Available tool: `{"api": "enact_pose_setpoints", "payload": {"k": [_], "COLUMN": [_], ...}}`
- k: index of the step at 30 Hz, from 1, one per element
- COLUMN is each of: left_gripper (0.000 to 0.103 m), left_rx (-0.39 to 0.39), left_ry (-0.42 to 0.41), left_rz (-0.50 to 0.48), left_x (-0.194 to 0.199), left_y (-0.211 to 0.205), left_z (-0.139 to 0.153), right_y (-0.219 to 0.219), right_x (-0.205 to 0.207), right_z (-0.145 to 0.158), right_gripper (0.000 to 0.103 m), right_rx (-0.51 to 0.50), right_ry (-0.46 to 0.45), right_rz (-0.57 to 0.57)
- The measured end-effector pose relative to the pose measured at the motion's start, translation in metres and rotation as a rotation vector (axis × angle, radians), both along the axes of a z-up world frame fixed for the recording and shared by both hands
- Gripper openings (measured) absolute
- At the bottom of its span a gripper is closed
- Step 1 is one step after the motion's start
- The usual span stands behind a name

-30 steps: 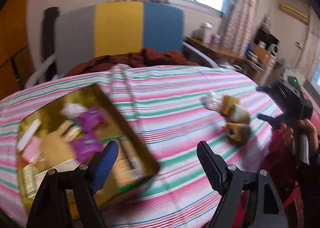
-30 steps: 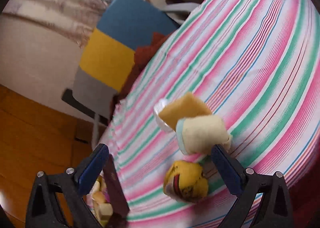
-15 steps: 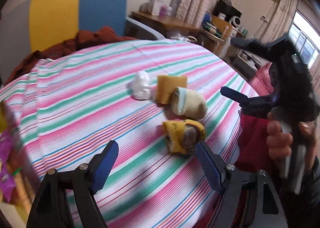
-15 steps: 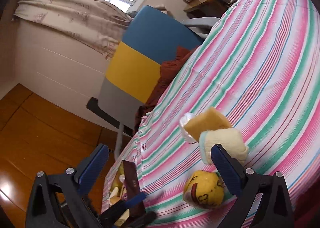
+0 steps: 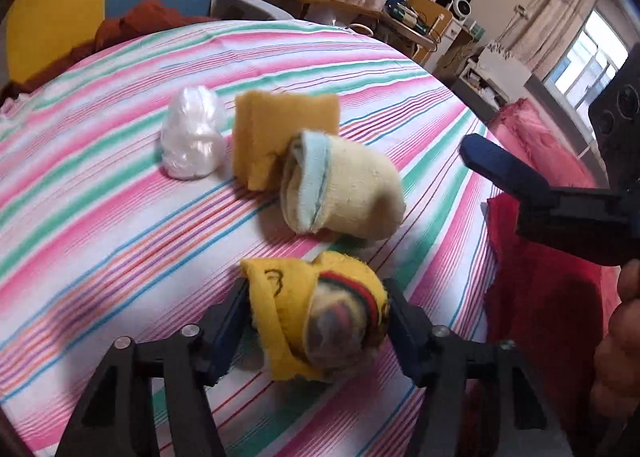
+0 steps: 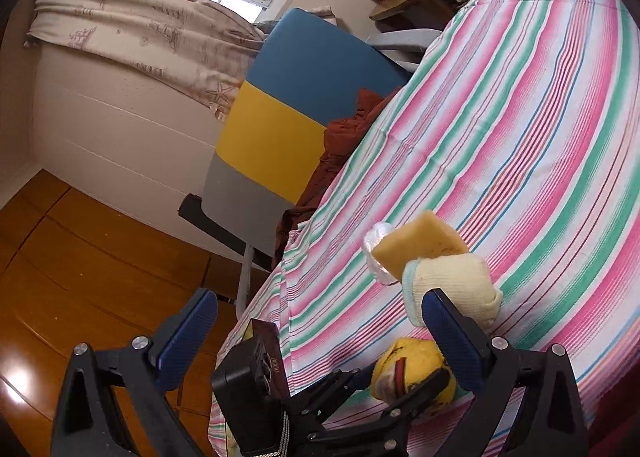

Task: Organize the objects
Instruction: 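Grasp the yellow knit toy with the left tool, then lift the knit toy with the left tool while the right tool grasps the yellow sponge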

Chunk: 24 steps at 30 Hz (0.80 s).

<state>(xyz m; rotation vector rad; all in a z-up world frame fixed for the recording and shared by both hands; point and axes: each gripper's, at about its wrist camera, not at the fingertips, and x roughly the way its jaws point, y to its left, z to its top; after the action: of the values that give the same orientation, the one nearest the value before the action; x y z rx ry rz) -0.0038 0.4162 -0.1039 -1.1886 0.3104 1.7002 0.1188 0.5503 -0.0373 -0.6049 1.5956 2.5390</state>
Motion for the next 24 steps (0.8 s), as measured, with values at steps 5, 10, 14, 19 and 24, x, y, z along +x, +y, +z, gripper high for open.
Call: {"api": "enact_pose_setpoints", "payload": {"k": [5,10,14,19,24], "left_gripper": [0.050,0.050,0.050,0.050,0.051], "left_rx": [0.031,0.043,0.060,0.106,0.135], "left_ry": [0.033,0.111,0.136,0.130,0.164], "left_rz": [0.011,0.031,0.033,0.041,0.043], "left_x": [-0.001,0.008,0.014,0.010,0.013], "left_y": [-0.035,-0.092,-0.121,-0.129,-0.127], "left_z": [0.006,0.009,0.008,0.000,-0.004], "right_y": [0.003,0.002,-0.002,-0.004,-0.007], "right_x": [-0.005,-0.012,-0.037,-0.085,-0.125], "right_z": [-0.004,-0.010,-0.004,0.006,-0.017], "right_gripper": [0.103,0.103,0.103,0.103,0.103], "right_rx": [0.001,-0.004,0.099,0.325,0.461], "right_ry": [-0.058,-0.140,-0.330,-0.518,-0.642], "right_rz": [-0.015,-0.009,0.021,0.044,0.098]}}
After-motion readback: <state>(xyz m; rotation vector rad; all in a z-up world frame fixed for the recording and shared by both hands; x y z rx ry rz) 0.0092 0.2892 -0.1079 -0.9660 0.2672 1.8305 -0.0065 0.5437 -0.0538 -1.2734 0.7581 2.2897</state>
